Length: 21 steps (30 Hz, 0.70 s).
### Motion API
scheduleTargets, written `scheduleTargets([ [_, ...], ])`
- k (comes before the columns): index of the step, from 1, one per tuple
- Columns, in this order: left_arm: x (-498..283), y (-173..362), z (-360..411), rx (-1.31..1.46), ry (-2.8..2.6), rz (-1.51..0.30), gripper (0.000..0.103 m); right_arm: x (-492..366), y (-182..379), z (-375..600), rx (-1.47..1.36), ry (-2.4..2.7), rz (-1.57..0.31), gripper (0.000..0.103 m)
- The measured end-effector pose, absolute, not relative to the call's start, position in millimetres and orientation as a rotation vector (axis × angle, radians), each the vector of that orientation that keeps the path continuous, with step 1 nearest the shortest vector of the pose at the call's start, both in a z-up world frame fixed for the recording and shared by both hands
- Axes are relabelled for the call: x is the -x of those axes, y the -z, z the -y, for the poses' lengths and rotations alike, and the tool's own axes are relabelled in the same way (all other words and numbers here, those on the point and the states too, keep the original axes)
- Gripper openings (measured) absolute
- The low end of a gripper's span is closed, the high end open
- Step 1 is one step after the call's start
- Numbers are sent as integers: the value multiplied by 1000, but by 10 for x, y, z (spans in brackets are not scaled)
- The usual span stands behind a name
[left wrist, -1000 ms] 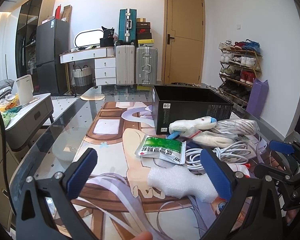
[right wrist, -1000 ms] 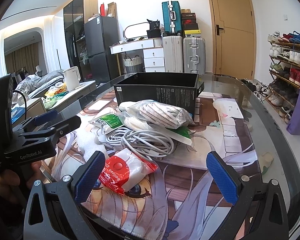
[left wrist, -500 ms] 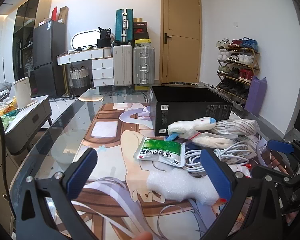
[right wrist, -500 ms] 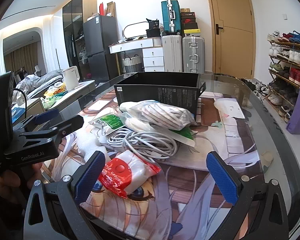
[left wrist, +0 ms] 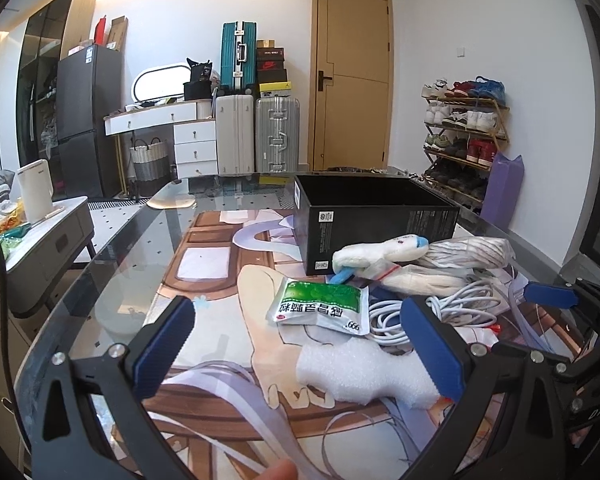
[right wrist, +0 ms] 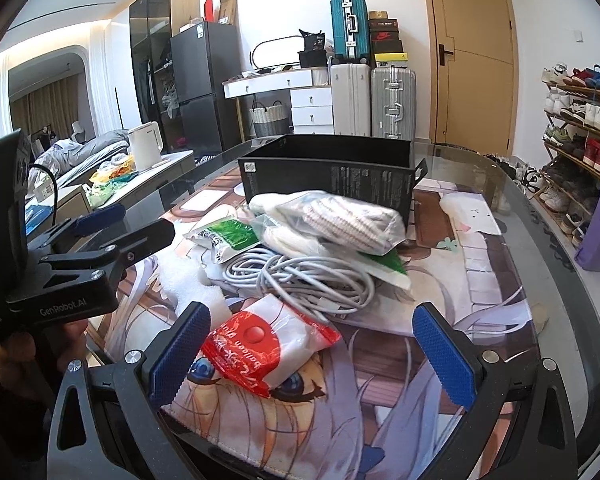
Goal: Organize soft objects
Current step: 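Grasp the red balloon bag with the right tool while the left tool grasps the white foam block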
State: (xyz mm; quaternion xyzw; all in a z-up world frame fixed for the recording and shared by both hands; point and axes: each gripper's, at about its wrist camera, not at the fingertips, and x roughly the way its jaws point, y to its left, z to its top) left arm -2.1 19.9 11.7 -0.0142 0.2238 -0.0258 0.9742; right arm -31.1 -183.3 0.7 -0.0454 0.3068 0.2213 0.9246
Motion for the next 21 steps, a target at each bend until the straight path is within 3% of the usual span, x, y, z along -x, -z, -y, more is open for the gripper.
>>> scheduleTargets([
  [21, 38, -70, -106, -16, 73, -468, 103, 252, 182, 1568, 133, -461, -717, 103],
])
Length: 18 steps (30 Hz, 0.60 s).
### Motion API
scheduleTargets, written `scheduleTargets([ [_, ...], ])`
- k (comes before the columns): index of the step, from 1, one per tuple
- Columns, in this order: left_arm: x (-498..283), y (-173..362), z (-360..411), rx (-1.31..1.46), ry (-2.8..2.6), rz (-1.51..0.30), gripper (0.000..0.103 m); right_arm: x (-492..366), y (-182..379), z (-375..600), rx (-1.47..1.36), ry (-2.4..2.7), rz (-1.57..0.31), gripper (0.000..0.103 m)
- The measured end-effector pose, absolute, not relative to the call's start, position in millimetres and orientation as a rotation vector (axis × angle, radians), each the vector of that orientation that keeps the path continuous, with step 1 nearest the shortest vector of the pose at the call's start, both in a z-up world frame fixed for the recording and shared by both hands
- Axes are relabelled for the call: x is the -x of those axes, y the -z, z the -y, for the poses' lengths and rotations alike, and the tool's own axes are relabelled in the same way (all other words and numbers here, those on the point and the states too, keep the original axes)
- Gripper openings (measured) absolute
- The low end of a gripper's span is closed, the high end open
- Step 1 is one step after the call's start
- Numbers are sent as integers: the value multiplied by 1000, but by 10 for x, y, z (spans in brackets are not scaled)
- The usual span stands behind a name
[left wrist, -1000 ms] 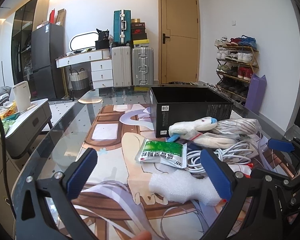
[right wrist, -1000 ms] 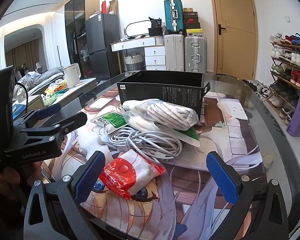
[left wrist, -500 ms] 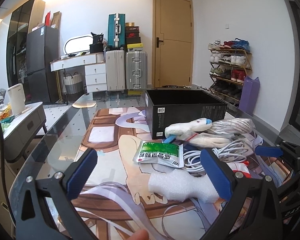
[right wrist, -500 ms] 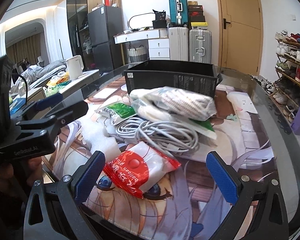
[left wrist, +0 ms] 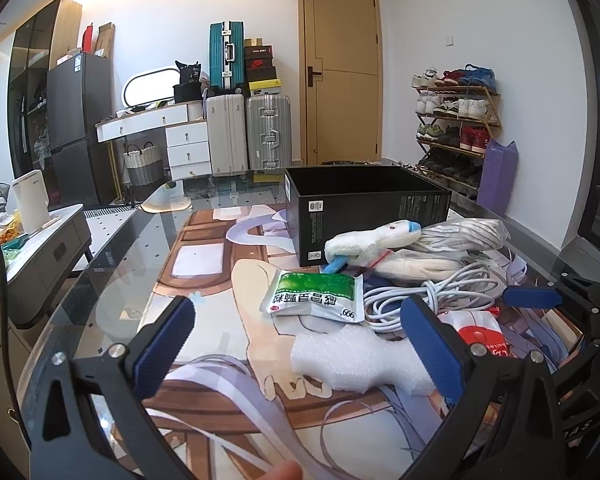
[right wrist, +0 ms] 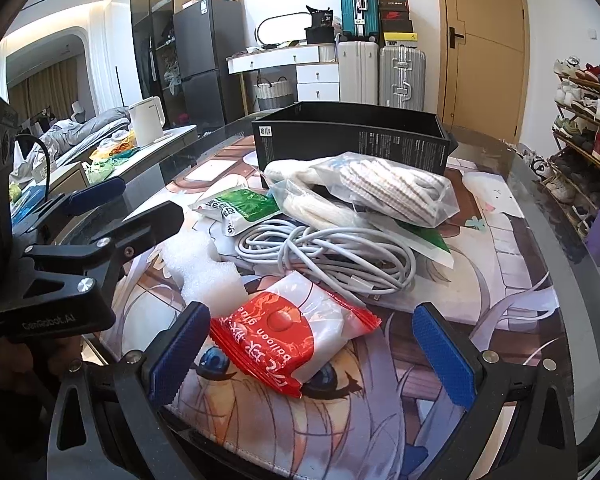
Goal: Organize soft objects
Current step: 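Grasp the red balloon bag with the right tool while the left tool grasps the white foam block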
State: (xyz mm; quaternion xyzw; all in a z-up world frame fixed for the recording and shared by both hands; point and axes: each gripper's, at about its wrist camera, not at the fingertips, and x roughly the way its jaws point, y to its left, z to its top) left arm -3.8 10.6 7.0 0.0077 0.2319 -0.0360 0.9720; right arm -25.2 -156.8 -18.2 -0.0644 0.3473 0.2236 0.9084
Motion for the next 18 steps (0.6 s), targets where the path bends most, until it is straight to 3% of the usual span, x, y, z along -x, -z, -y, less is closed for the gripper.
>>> scheduleTargets([
  [18, 29, -33, -82, -6, 175, -516, 103, 339, 167, 1921, 122, -426, -726, 103],
])
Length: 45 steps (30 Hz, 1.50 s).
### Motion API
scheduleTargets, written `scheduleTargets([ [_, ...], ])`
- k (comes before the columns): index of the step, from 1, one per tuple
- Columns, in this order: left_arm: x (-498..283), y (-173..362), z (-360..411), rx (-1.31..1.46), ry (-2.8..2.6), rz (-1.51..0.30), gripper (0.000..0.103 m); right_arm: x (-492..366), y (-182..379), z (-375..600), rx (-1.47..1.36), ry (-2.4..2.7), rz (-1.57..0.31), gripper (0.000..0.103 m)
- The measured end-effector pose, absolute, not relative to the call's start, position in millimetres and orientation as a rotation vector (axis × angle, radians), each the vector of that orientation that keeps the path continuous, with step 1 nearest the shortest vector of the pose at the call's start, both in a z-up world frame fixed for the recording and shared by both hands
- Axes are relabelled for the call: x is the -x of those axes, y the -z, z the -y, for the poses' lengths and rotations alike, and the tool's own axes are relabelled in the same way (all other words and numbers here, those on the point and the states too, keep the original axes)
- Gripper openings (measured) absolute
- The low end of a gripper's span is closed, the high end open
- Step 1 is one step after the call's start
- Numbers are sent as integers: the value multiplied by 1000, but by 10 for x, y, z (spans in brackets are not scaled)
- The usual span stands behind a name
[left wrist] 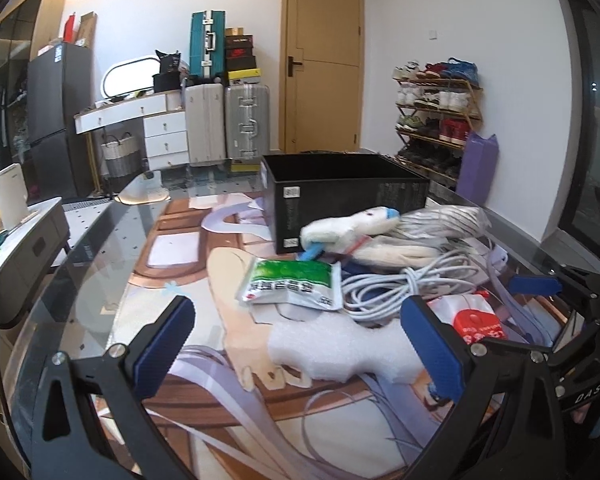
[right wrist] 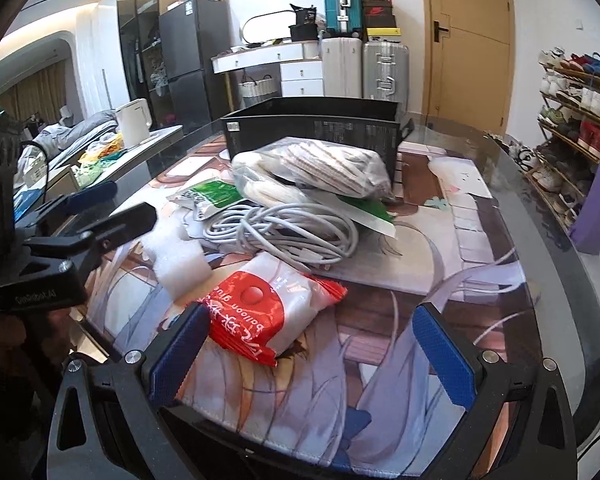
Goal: Organize soft objects
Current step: 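Grasp the red balloon bag with the right tool while the left tool grasps the white foam block, then lift both items and drop them into the black box, opening both tools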
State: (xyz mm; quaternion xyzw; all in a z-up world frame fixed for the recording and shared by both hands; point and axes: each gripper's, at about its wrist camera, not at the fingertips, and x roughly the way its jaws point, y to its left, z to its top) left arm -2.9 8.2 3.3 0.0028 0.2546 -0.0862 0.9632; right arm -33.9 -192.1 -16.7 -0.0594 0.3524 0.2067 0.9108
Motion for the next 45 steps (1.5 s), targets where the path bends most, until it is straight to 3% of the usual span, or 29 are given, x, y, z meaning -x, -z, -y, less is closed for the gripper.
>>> scheduleTargets([
  [28, 11, 89, 121, -87, 282, -640, 103, 355, 306, 1686, 234, -502, -699, 102],
  [30, -5, 109, 124, -84, 281, -655, 100, 368, 306, 1704, 233, -507, -698, 102],
  [31, -15, 122, 127, -85, 282, -659, 89, 373, 306, 1720, 227, -510, -699, 102],
  [41, 51, 29, 87, -50, 296, -623, 89, 339, 283, 1784, 182, -533, -703, 101],
  [45, 41, 12, 42, -33, 292, -617, 89, 316, 276, 1723, 178, -543, -699, 93],
])
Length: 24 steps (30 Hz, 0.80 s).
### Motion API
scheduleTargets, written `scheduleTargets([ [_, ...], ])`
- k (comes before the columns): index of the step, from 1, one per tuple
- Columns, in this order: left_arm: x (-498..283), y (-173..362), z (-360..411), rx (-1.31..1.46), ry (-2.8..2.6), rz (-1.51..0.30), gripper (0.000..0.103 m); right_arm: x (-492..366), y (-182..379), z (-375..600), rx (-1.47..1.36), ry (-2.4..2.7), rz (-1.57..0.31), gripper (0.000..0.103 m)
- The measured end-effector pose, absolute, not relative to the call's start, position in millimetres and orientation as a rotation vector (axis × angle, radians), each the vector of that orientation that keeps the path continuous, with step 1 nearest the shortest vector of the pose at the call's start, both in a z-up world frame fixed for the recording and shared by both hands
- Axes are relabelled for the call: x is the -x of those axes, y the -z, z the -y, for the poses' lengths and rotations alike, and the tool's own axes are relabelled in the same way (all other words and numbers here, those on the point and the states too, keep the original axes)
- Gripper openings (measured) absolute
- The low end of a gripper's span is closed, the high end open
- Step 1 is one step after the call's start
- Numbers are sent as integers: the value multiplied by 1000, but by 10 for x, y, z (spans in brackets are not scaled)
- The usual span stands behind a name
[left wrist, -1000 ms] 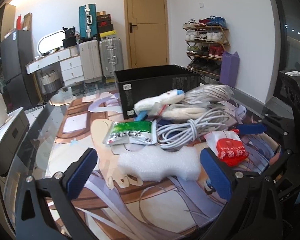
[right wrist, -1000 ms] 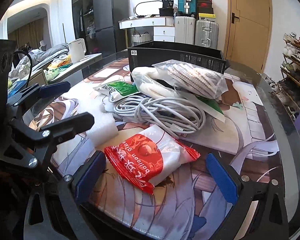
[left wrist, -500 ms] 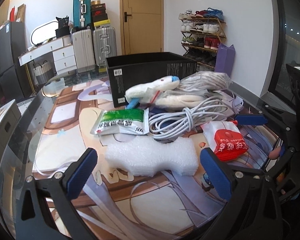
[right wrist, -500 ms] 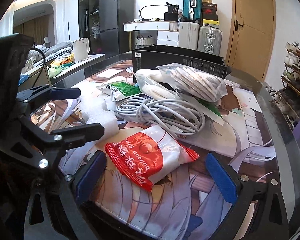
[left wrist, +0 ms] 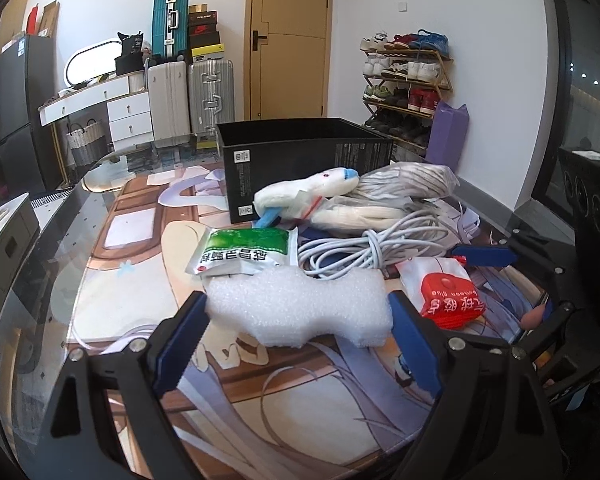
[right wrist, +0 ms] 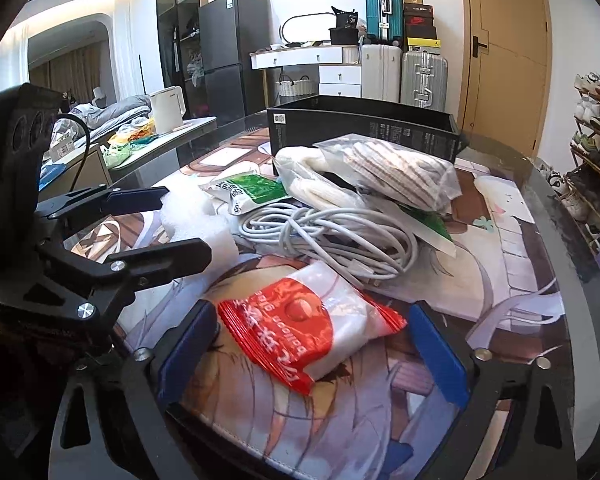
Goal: Organize soft objects
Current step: 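Lift both items and drop them into the black box, opening both tools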
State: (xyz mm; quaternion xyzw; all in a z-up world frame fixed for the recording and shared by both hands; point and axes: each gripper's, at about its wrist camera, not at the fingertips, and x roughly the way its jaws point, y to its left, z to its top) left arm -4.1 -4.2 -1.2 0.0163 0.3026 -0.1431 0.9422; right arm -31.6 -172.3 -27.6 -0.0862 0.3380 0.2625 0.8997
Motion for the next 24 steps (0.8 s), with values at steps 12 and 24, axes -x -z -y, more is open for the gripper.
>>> scheduleTargets([
  [12, 29, -22, -23, -6, 281, -592, 89, 416, 265, 1678, 183, -561, -693, 73],
  [24, 53, -194, -72, 19, 271, -549, 89, 650, 78, 1745, 190, -591, -624, 72],
])
